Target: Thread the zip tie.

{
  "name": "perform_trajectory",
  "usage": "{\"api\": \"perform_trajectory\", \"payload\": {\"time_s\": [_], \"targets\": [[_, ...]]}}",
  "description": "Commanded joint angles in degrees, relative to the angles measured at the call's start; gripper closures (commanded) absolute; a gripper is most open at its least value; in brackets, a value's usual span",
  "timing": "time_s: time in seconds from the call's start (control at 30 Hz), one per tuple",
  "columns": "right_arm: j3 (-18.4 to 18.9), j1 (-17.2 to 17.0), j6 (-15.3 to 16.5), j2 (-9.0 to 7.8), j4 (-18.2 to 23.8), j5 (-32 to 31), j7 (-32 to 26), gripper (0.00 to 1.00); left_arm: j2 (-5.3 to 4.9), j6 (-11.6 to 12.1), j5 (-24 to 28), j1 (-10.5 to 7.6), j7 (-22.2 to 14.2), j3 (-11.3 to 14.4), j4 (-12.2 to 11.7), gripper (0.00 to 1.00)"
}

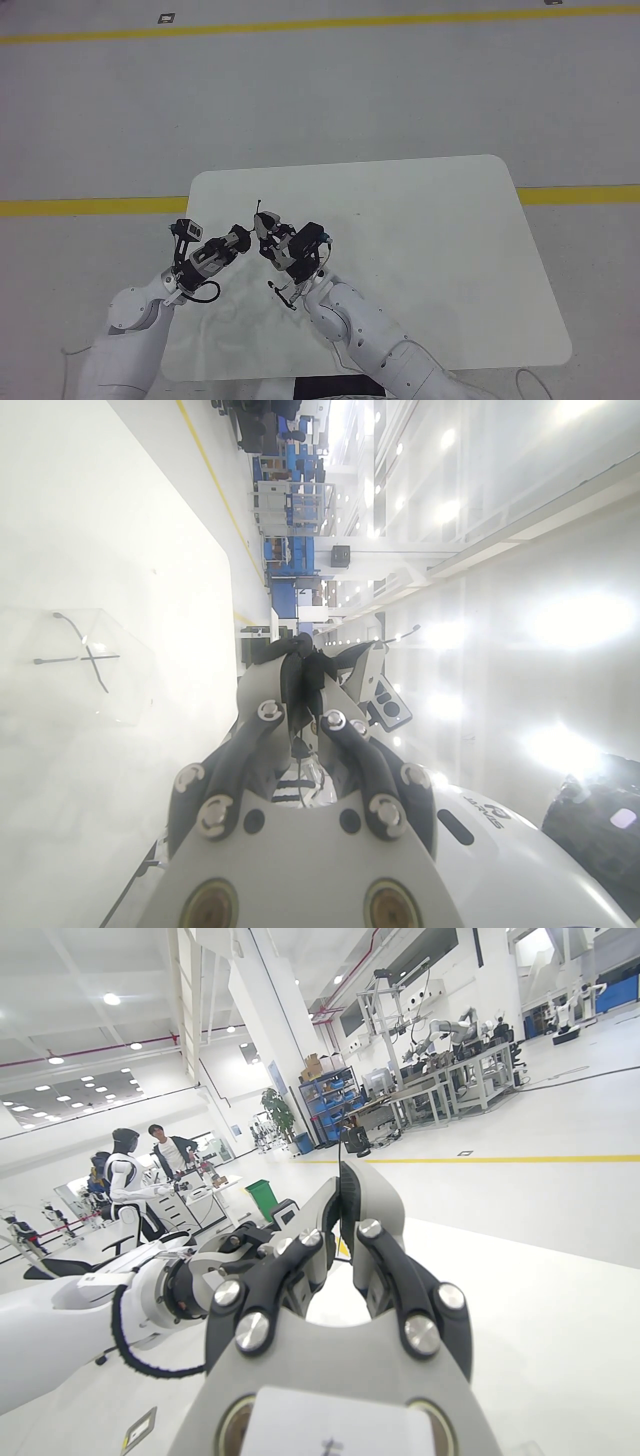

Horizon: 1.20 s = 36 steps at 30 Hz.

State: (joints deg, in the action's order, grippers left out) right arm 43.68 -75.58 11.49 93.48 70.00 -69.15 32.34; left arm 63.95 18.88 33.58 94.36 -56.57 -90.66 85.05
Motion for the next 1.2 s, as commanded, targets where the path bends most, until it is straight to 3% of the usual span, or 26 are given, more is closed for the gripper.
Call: {"api": "perform_trajectory", "payload": {"time_s": [0.0,0.73,1.17], "targets": [[0.0,0.0,0.0,0.00,0.0,0.0,0.0,1.00,0.00,0.0,0.0,0.00,0.0,0.0,0.0,1.00],[0.0,0.0,0.0,0.00,0.0,0.0,0.0,1.00,0.01,-0.2,-0.4,-0.05,0.9,0.1,0.1,1.00],[0.0,0.0,0.0,0.00,0.0,0.0,0.0,1.00,-0.35,0.6,-1.2,1.76,1.1,1.1,1.8,1.00]]}}
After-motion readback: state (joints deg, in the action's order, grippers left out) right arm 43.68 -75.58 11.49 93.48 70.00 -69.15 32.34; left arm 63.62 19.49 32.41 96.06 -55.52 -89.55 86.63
